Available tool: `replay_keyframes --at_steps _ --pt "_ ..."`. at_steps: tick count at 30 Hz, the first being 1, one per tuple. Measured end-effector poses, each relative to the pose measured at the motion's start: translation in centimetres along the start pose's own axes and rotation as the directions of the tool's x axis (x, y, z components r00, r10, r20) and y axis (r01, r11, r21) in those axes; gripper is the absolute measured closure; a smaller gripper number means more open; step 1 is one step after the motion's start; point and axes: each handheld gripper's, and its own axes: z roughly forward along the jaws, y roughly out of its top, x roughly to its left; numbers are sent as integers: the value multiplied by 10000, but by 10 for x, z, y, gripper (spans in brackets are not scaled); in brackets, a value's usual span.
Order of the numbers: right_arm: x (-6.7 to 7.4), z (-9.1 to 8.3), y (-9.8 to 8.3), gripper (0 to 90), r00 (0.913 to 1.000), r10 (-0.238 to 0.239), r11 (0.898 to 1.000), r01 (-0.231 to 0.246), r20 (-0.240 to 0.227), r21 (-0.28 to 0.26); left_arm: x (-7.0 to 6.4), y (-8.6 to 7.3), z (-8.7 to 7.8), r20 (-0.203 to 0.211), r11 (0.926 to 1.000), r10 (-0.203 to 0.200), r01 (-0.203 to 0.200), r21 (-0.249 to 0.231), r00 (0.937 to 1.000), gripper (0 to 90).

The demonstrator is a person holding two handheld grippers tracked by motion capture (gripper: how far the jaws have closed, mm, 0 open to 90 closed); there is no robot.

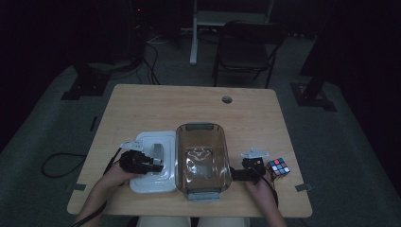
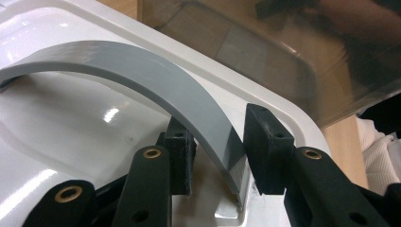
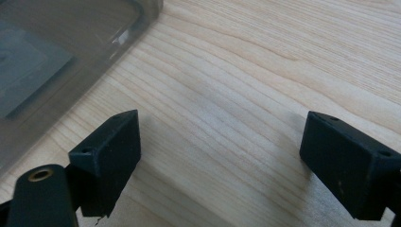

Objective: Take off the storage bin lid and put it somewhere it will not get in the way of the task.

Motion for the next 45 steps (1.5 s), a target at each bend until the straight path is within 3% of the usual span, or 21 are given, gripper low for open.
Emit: replay_keyframes --at_steps 6,11,18,24,29,33,38,40,41,45 --pt "0 0 0 131 10000 4 10000 -4 0 2 5 -3 10 -57 9998 -47 48 205 10000 651" --pt "0 0 0 131 10000 -1 10000 1 0 1 8 -4 12 -137 9998 -179 179 -9 9997 649" --pt "0 0 0 131 10000 -1 10000 1 2 0 1 2 12 -855 10000 79 -83 -41 9963 495" --pt "0 0 0 131 10000 2 10000 -2 0 0 -3 6 11 -1377 9997 227 -213 118 9902 462" --pt "0 0 0 131 10000 1 10000 -1 0 0 -3 6 9 -1772 9999 -21 44 126 9842 396" --pt "0 0 0 131 10000 3 10000 -3 0 1 -3 5 4 -1983 9994 -232 177 -295 9799 301" --pt "0 0 0 131 10000 0 10000 0 1 1 -4 5 -5 -2655 9958 -538 318 -864 9626 209" --pt "0 0 0 131 10000 -2 10000 2 1 -1 -6 5 -7 -3046 9941 -614 310 -1036 9505 188" --pt "0 0 0 131 10000 -3 10000 3 2 1 -7 4 -8 -3420 9932 -656 284 -1125 9374 177" --pt "0 0 0 131 10000 -4 10000 4 3 2 -5 0 -15 -3887 9855 -1232 667 -1558 9131 114"
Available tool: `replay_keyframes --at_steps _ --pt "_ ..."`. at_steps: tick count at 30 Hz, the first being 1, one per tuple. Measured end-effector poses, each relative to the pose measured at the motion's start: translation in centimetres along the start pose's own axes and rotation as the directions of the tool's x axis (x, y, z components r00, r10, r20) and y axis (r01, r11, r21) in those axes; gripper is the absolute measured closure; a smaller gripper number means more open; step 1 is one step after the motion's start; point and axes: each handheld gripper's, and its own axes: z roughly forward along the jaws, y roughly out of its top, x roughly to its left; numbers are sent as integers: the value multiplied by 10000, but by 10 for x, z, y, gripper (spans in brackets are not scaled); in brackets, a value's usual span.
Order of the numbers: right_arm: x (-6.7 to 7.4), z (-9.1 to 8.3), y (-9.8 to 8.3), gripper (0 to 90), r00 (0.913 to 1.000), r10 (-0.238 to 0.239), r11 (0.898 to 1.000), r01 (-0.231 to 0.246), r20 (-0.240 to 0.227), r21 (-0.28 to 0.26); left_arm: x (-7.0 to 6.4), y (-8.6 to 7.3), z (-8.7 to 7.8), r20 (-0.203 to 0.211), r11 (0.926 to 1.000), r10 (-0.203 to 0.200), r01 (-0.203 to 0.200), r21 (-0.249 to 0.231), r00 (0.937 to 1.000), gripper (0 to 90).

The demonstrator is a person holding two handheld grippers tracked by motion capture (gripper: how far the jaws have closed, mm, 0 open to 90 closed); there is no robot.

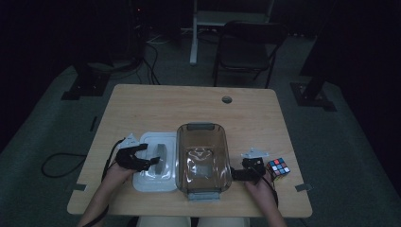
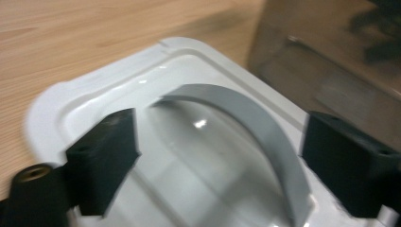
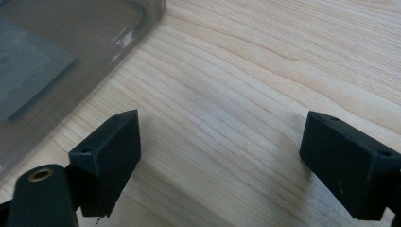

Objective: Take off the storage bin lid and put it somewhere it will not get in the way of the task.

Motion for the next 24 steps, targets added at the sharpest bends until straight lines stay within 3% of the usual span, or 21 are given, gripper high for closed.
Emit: replay_keyframes --at_steps 2,5,8,10,12,14,16,17,18,24 --pt "0 0 0 131 10000 -1 10000 1 -1 0 3 -2 -4 -271 9996 -219 214 -190 9994 87" --pt "0 0 0 131 10000 1 10000 -1 -1 -2 5 -4 -12 -1089 9971 -417 344 -682 9932 87" --pt "0 0 0 131 10000 5 10000 -5 -2 0 8 -4 -20 -1917 9934 -737 551 -1004 9787 87" --pt "0 0 0 131 10000 3 10000 -3 -2 -1 12 -6 -23 -2095 9898 -1139 927 -1082 9711 6" --pt "0 0 0 131 10000 2 10000 -2 0 -2 16 -8 -27 -2272 9867 -1357 1108 -1193 9643 5" --pt "0 0 0 131 10000 0 10000 0 -1 0 19 -11 -30 -2675 9849 -1534 1253 -1192 9513 5" --pt "0 0 0 131 10000 2 10000 -2 0 -2 22 -15 -33 -2847 9783 -1915 1594 -1322 9393 5" --pt "0 0 0 131 10000 -1 10000 1 0 -2 24 -17 -35 -3032 9764 -2034 1700 -1329 9310 6" --pt "0 0 0 131 10000 -1 10000 1 -1 -2 25 -19 -35 -3308 9742 -2177 1838 -1308 9183 6" --pt "0 0 0 131 10000 -1 10000 1 -2 -1 33 -28 -44 -4129 9619 -2724 2368 -1363 8691 6"
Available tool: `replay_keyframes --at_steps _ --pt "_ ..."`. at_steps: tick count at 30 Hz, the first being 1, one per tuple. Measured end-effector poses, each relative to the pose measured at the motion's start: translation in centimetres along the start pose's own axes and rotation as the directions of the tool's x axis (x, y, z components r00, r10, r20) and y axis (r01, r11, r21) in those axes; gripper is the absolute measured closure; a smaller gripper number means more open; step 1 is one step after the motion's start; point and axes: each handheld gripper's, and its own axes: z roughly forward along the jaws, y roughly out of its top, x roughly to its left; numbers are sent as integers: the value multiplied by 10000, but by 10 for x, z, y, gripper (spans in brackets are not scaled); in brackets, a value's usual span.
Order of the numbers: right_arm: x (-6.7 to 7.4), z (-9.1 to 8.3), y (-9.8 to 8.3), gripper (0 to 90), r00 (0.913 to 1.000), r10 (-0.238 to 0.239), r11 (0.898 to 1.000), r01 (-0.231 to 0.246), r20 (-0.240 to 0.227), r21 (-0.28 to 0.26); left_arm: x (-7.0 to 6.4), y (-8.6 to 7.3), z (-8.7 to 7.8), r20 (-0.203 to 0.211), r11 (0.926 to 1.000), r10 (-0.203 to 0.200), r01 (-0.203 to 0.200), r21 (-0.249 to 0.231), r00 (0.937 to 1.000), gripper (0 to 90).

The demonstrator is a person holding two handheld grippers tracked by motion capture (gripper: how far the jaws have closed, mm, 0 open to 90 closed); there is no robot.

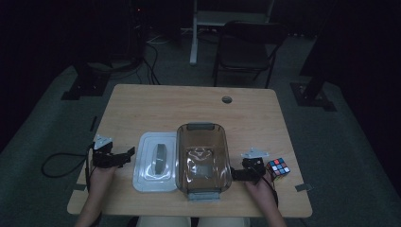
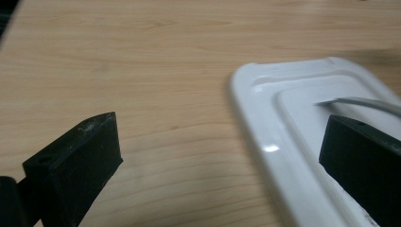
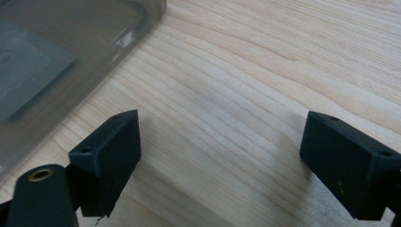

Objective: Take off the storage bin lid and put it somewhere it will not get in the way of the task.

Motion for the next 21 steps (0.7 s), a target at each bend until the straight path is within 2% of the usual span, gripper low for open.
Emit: replay_keyframes --at_steps 4,6,10,13,14,15,18,19,21 --pt "0 0 0 131 10000 0 10000 0 1 1 5 -3 -3 -771 9999 -6 18 155 9970 6" --pt "0 0 0 131 10000 -2 10000 2 2 0 7 -5 -4 -1262 9996 -81 117 276 9920 6" --pt "0 0 0 131 10000 -2 10000 2 2 0 11 -9 -5 -1865 9986 -93 188 493 9824 7" --pt "0 0 0 131 10000 -4 10000 4 3 1 14 -12 -6 -2191 9975 -233 372 597 9754 7" --pt "0 0 0 131 10000 -4 10000 4 3 1 14 -12 -6 -2191 9975 -233 372 597 9754 7" --pt "0 0 0 131 10000 -1 10000 1 -1 2 18 -15 -5 -2367 9948 -321 539 861 9710 7" --pt "0 0 0 131 10000 -2 10000 2 0 3 19 -19 -1 -2450 9919 -249 545 1147 9692 7" --pt "0 0 0 131 10000 -4 10000 4 1 3 19 -20 0 -2576 9907 -207 546 1250 9660 7" --pt "0 0 0 131 10000 5 10000 -5 -1 5 20 -22 2 -2575 9881 -106 497 1459 9662 7"
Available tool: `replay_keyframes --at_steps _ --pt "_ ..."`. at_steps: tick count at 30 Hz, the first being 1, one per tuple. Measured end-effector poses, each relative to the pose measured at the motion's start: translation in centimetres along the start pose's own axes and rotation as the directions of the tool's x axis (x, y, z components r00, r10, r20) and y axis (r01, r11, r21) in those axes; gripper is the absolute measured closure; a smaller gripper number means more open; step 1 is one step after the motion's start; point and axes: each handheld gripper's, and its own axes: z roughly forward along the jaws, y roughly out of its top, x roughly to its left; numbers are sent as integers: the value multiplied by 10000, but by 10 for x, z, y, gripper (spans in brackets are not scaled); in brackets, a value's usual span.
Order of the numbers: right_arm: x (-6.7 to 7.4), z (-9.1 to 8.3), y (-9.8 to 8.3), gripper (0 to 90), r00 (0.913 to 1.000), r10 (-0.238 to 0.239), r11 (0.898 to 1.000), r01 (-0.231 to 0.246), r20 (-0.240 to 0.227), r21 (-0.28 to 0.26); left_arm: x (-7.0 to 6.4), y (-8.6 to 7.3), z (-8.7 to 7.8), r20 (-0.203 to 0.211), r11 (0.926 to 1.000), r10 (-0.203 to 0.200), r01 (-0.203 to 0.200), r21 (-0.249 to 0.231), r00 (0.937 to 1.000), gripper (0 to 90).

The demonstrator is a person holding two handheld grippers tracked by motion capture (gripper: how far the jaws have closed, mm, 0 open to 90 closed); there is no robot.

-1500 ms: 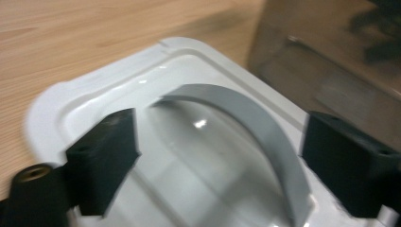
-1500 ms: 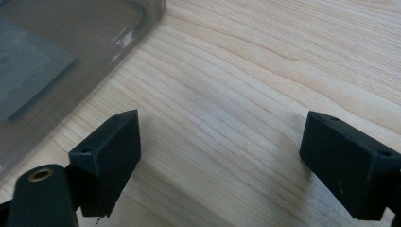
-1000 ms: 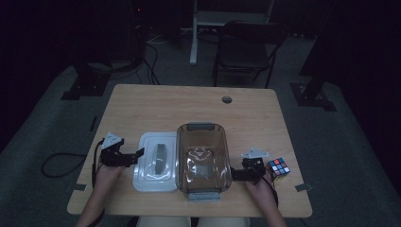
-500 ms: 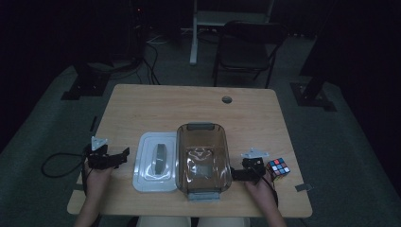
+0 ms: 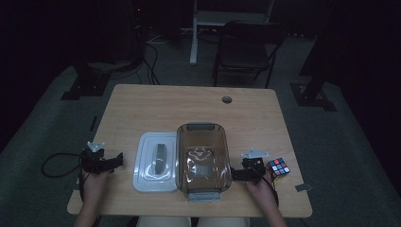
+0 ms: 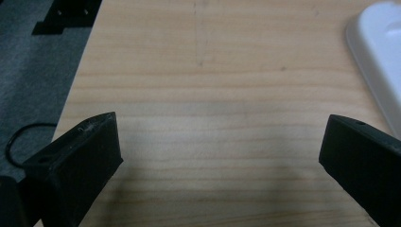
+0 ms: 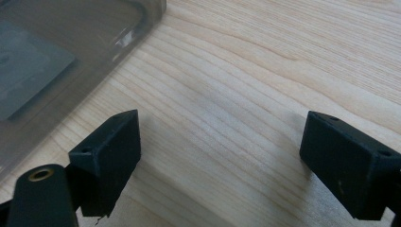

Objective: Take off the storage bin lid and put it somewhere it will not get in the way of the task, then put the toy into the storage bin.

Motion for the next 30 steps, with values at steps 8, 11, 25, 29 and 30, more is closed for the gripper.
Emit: replay_keyframes --at_steps 8,11,25,29,30 --pt "0 0 0 131 10000 3 10000 -3 -9 1 -3 1 4 52 9988 106 -108 482 9999 8" --pt "0 0 0 130 10000 -1 10000 1 -7 5 -4 1 4 61 9987 -10 7 508 10000 8" --pt "0 0 2 126 10000 -7 9999 7 -13 115 -11 -4 -1 228 9988 142 -152 473 9996 8" --pt "4 -2 3 128 10000 17 9991 -20 49 422 -12 -4 -1 286 9986 209 -222 473 9994 7" --pt "8 -4 5 137 9994 -157 9984 139 318 557 -12 -4 -1 297 9986 214 -228 470 9993 7"
